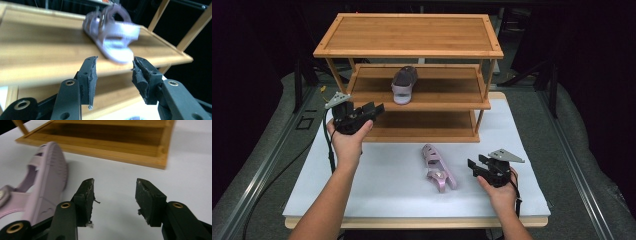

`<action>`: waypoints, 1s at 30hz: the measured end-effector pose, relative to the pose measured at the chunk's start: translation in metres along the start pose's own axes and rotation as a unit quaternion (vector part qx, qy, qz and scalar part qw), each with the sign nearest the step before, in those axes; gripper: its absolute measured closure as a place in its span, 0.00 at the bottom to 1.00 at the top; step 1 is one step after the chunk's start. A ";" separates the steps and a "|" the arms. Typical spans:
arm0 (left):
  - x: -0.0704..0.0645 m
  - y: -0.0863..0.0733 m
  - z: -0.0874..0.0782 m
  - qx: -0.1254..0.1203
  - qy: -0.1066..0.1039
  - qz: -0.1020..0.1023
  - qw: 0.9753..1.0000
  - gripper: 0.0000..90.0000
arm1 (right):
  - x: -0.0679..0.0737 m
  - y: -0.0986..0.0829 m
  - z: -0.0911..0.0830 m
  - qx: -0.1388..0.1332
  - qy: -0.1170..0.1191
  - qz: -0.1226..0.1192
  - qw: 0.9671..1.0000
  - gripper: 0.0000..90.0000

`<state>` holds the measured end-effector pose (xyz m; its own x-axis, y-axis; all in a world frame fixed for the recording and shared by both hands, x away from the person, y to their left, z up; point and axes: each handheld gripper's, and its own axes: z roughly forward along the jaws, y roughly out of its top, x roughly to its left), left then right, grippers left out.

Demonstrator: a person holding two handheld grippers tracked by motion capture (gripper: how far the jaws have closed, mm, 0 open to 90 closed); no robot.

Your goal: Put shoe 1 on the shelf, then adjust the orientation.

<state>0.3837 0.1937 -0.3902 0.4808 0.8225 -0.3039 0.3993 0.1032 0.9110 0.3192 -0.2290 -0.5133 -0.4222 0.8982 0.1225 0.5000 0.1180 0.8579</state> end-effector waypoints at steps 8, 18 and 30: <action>0.007 -0.037 -0.020 0.016 0.020 0.029 0.999 0.61 | 0.023 0.006 -0.002 -0.006 0.012 -0.045 0.999 0.53; 0.042 -0.101 -0.044 0.046 0.048 0.007 0.998 0.57 | 0.037 0.007 0.002 0.006 0.017 -0.075 0.997 0.57; 0.049 -0.115 -0.047 0.058 0.042 -0.005 0.997 0.55 | 0.062 0.008 -0.001 0.007 0.065 -0.106 0.992 0.78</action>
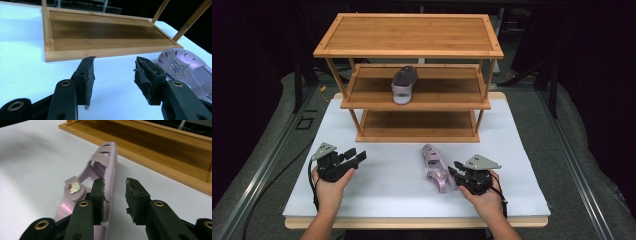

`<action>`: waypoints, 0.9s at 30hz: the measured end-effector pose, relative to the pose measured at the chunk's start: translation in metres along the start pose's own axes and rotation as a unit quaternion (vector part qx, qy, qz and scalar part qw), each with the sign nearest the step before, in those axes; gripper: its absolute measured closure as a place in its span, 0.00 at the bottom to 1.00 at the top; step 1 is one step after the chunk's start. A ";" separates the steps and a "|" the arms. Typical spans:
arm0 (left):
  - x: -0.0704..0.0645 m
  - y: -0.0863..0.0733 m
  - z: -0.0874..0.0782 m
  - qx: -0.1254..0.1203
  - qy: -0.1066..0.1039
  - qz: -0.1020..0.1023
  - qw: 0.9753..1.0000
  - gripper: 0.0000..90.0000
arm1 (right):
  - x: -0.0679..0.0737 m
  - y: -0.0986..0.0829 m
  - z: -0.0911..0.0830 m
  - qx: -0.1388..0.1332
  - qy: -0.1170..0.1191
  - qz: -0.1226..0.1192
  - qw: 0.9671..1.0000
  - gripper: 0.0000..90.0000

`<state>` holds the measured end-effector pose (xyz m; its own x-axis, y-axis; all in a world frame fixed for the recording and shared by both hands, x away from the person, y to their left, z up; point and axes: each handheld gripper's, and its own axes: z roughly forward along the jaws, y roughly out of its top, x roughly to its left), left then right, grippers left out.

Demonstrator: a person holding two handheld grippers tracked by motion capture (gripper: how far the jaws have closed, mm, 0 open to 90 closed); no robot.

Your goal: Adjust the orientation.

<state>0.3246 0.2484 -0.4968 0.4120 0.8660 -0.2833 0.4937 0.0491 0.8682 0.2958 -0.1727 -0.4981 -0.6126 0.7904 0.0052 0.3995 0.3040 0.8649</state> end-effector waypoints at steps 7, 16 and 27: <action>0.004 0.000 0.000 0.001 0.003 -0.006 1.000 0.55 | -0.004 -0.004 0.007 0.022 -0.008 0.008 1.000 0.84; 0.027 0.005 -0.016 -0.025 0.028 -0.042 0.998 0.54 | -0.019 -0.010 0.005 0.001 -0.016 0.058 0.998 0.83; 0.029 0.003 -0.013 -0.018 0.031 -0.044 0.998 0.54 | -0.006 -0.005 0.008 0.014 0.009 0.028 0.999 0.82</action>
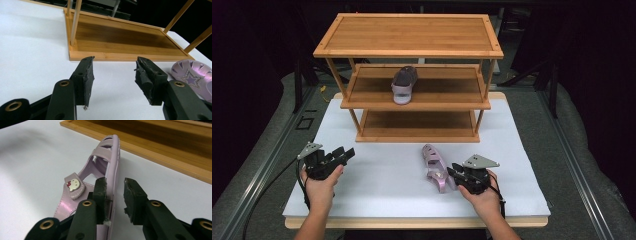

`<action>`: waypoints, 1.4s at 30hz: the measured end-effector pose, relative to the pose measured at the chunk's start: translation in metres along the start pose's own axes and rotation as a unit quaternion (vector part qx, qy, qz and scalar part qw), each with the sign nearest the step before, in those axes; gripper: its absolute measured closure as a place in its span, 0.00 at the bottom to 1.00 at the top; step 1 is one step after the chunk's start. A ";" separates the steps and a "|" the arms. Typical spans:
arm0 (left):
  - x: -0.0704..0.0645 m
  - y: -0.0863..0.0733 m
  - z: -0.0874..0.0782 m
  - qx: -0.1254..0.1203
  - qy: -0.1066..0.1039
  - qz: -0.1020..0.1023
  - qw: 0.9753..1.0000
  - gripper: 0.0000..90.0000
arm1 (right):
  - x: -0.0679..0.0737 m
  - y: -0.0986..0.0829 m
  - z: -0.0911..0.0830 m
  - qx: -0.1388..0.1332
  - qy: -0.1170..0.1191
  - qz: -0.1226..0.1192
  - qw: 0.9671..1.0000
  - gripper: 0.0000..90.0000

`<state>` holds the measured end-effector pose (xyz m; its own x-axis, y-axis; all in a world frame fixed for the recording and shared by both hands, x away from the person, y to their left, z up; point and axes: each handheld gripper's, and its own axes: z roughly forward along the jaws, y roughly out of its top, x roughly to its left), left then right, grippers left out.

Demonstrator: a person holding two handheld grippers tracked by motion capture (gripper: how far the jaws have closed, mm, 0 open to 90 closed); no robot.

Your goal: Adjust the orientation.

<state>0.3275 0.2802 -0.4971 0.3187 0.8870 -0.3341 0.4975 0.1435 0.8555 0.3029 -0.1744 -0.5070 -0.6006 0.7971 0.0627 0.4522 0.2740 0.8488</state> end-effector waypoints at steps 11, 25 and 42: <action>-0.009 -0.006 0.009 0.022 -0.005 0.020 1.000 0.53 | -0.048 -0.017 0.010 0.040 -0.040 0.111 0.992 0.91; -0.014 -0.008 0.013 0.036 -0.018 0.027 0.999 0.54 | -0.048 0.014 -0.020 0.037 -0.037 0.059 0.997 0.71; -0.010 -0.008 0.012 0.041 -0.018 0.025 0.999 0.54 | -0.046 0.020 -0.012 0.215 -0.032 -0.020 0.976 0.91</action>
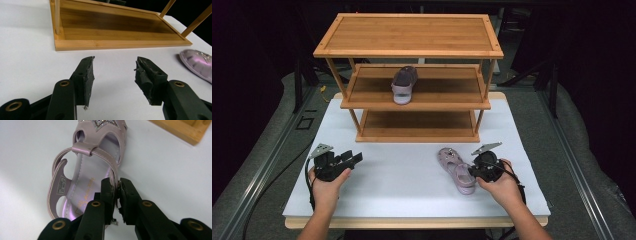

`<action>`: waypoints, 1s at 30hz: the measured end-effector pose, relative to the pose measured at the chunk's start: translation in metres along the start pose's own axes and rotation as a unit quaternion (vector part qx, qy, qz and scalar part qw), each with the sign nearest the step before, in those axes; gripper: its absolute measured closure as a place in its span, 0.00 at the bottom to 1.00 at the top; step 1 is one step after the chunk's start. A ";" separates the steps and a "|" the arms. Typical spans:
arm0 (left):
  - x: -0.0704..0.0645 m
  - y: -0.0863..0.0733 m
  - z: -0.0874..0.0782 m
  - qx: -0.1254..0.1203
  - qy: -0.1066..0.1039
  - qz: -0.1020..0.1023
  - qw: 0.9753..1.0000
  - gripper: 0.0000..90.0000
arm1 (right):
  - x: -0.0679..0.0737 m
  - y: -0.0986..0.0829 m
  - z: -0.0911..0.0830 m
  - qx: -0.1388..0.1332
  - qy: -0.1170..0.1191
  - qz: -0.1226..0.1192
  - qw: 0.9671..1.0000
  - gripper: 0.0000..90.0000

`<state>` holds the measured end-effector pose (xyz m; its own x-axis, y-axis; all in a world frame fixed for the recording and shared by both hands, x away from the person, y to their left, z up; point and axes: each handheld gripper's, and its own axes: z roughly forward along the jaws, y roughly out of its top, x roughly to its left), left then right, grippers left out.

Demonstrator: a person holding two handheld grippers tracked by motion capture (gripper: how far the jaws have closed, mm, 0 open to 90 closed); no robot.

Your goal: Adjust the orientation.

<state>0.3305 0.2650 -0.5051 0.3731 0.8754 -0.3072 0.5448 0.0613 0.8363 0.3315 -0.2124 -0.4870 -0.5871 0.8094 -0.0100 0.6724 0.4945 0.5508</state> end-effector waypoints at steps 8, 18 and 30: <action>-0.001 -0.001 0.002 0.008 -0.006 -0.001 1.000 0.54 | -0.004 0.020 -0.002 0.096 0.022 0.002 0.995 0.86; 0.000 0.000 0.000 0.005 -0.010 -0.004 1.000 0.55 | -0.003 0.045 0.016 0.195 0.010 -0.024 0.981 0.87; -0.001 -0.001 0.001 0.014 -0.018 -0.005 1.000 0.56 | -0.007 0.045 0.029 0.228 0.018 -0.005 0.973 0.88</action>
<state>0.3308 0.2635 -0.5061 0.3932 0.8575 -0.3318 0.5694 0.0563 0.8201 0.3795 -0.1868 -0.4864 -0.6043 0.7965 0.0199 0.7921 0.5979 0.1227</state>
